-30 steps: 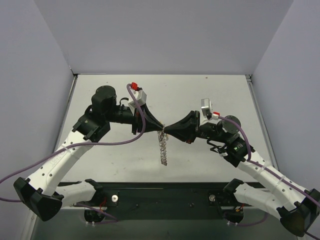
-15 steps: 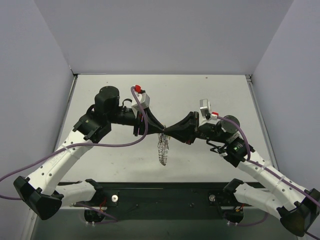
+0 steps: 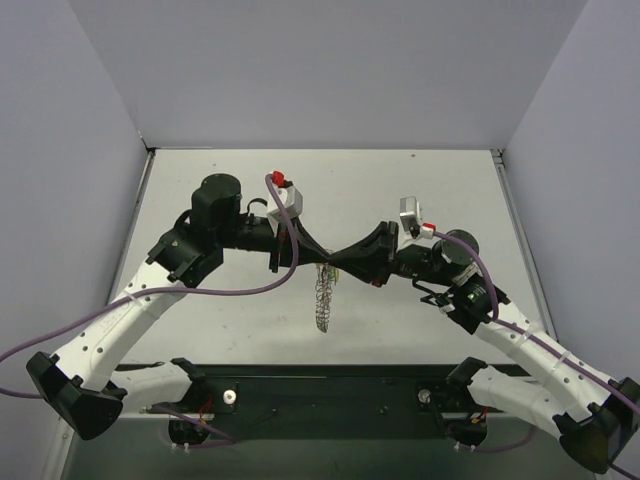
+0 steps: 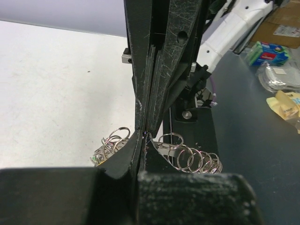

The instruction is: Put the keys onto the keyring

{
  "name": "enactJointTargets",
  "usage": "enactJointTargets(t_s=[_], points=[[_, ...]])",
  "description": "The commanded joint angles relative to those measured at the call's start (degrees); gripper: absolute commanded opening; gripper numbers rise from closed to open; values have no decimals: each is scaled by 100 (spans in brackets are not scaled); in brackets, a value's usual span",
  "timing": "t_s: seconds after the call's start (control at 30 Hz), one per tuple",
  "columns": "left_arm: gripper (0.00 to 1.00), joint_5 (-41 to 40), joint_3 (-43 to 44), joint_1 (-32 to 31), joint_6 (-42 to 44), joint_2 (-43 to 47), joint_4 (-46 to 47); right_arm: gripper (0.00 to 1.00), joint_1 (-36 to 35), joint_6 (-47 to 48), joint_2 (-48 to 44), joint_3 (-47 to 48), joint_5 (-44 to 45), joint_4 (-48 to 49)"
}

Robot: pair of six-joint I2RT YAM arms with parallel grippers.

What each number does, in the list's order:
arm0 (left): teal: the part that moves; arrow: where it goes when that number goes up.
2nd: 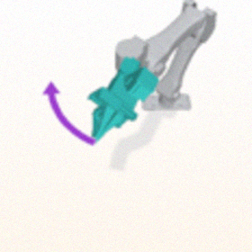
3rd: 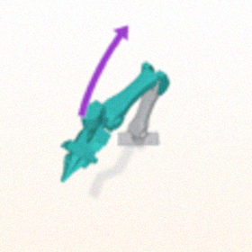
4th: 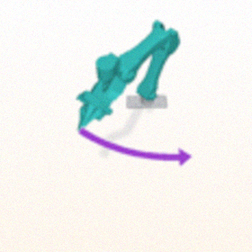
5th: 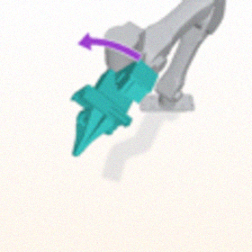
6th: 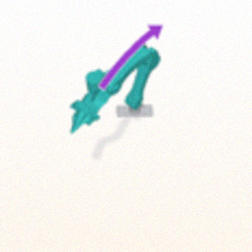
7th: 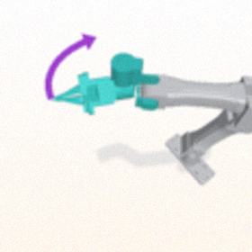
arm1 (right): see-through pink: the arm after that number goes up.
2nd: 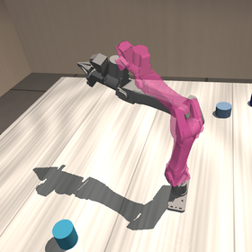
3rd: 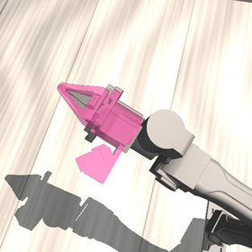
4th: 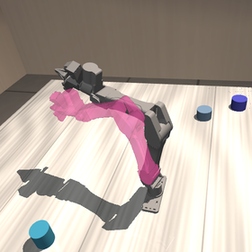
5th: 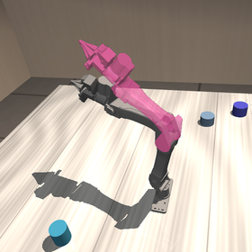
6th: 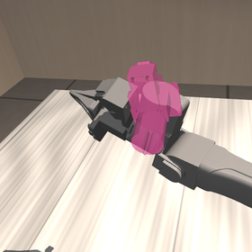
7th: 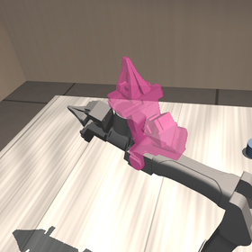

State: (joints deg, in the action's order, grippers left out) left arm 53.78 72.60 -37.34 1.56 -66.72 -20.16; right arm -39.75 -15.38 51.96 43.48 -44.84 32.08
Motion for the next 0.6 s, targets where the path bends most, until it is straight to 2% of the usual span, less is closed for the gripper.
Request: enactJointTargets(t_s=[0.0, 0.13, 0.17, 0.23, 0.37, 0.43, 0.47, 0.57], points=[[0, -840, 202, -142, -42, 229, 56, 3, 46, 218, -64, 195, 309, 512], [0, -1378, 429, -142, -121, 291, -188, 25, 90, 447, -108, 310, 546, 45], [0, -1457, 500, -150, -121, 256, -277, 34, 99, 500, -169, 318, 616, -34], [0, -1747, 641, -185, -121, 221, -470, 44, 99, 544, -239, 301, 993, -236], [0, -2397, 694, -317, -86, 230, -629, 72, 107, 448, -406, 301, 1557, -525], [0, -2801, 764, -361, -77, 168, -786, 74, 108, 457, -415, 424, 1610, -658], [0, -3055, 869, -388, -86, 133, -840, 81, 107, 465, -407, 459, 1619, -754], [0, -3530, 1019, -440, -121, -25, -1077, 86, 90, 430, -380, 599, 1663, -921]])
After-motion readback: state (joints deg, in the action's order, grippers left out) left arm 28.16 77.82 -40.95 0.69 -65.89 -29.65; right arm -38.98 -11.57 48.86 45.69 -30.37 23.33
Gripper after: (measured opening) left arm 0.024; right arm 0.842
